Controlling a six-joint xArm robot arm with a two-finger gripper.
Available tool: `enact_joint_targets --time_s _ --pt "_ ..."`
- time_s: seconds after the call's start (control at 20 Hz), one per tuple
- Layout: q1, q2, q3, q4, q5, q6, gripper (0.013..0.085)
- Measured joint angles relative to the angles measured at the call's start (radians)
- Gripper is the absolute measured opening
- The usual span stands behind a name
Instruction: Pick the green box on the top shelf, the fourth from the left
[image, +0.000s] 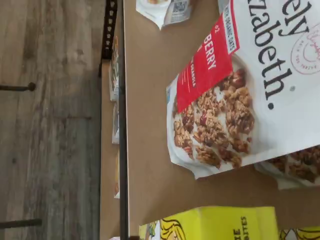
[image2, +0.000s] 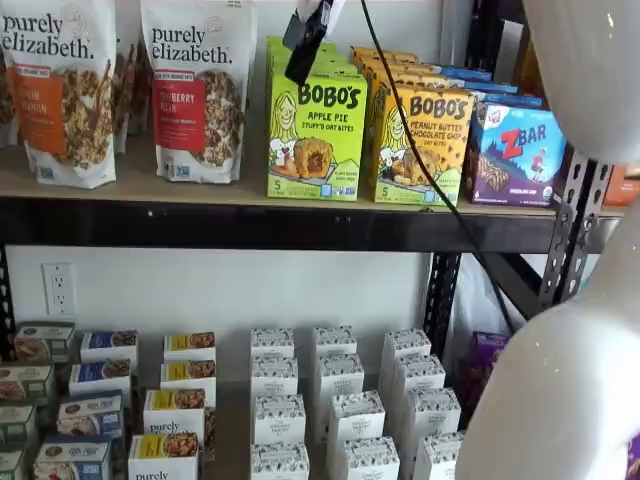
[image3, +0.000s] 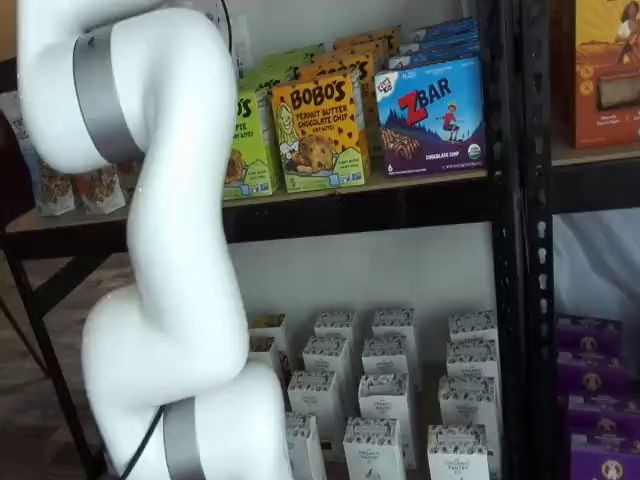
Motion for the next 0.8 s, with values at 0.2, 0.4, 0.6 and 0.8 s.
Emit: enact_joint_targets --time_s 0.2,0.4,0.6,0.8 --pt "0.007 0.011 0.006 -0.02 -0.01 0.001 0.085" --pt "0.002 0.03 -0.009 -0.029 0.02 -0.007 0.085" --pt "-0.004 0.051 -0.035 -0.037 0.063 -0.015 0.085" --pt "-0.009 0.062 -0.048 -0.041 0.089 -0.021 0.085"
